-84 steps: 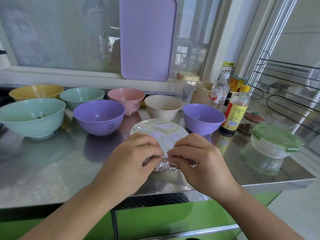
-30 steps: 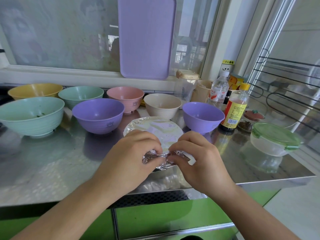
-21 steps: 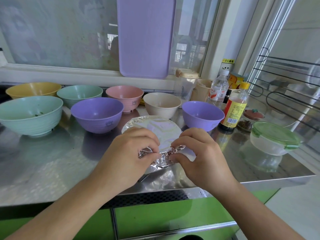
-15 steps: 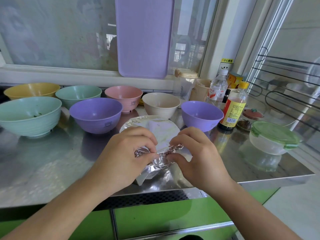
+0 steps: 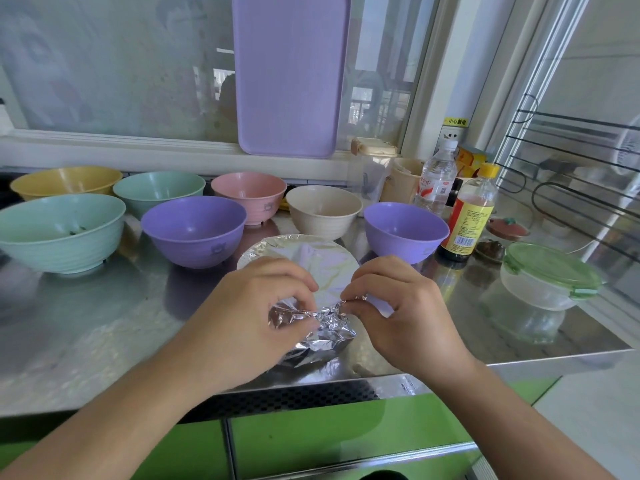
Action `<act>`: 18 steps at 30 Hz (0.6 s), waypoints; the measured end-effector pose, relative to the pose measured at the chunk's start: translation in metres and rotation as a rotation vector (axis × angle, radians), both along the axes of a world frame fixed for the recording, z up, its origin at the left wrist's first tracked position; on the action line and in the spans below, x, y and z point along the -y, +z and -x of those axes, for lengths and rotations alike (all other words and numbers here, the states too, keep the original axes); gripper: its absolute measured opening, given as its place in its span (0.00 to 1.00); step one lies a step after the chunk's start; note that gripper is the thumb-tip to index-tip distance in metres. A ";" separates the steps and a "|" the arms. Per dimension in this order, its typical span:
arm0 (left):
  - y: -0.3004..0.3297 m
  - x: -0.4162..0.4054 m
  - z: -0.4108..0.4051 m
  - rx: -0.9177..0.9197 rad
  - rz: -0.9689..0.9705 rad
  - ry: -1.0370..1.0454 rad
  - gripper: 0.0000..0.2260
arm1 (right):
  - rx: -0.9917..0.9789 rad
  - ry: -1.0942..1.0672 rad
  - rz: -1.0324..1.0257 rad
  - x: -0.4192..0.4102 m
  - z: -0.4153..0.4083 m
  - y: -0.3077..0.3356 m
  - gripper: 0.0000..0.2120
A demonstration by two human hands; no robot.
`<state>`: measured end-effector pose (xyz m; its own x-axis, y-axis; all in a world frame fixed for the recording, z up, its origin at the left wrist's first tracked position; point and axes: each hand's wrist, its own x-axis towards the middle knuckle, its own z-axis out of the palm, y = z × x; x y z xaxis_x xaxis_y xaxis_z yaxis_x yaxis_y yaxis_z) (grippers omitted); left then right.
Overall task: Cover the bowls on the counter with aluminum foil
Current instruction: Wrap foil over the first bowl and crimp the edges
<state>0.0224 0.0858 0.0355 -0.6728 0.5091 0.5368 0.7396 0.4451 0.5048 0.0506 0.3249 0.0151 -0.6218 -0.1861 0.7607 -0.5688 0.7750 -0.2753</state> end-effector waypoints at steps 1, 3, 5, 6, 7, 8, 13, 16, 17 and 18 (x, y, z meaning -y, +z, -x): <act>-0.001 -0.004 -0.001 -0.022 0.010 0.005 0.06 | 0.013 0.017 -0.007 0.001 0.000 0.000 0.06; -0.005 -0.011 -0.003 -0.069 0.013 0.026 0.04 | 0.042 0.062 -0.014 0.001 0.000 0.002 0.05; -0.008 -0.016 -0.003 -0.078 -0.006 0.053 0.05 | 0.074 0.088 0.031 -0.003 -0.001 0.003 0.06; -0.008 -0.017 -0.003 -0.074 -0.018 0.057 0.05 | 0.085 0.084 0.057 -0.006 -0.001 0.003 0.06; -0.009 -0.018 -0.003 -0.068 -0.030 0.055 0.06 | 0.090 0.074 0.071 -0.009 -0.001 0.004 0.07; -0.009 -0.017 -0.002 -0.060 -0.039 0.049 0.06 | 0.088 0.064 0.071 -0.010 0.000 0.004 0.07; -0.006 -0.014 -0.002 0.030 -0.076 0.023 0.07 | 0.005 0.042 -0.015 -0.008 0.003 0.000 0.06; -0.005 -0.013 -0.001 0.056 -0.085 0.021 0.07 | -0.019 0.036 -0.016 -0.008 0.003 -0.001 0.07; -0.005 -0.013 -0.001 0.063 -0.087 0.022 0.07 | -0.021 0.037 -0.010 -0.009 0.003 -0.001 0.07; -0.005 -0.012 -0.002 0.069 -0.088 0.022 0.07 | -0.025 0.034 -0.003 -0.009 0.003 -0.002 0.08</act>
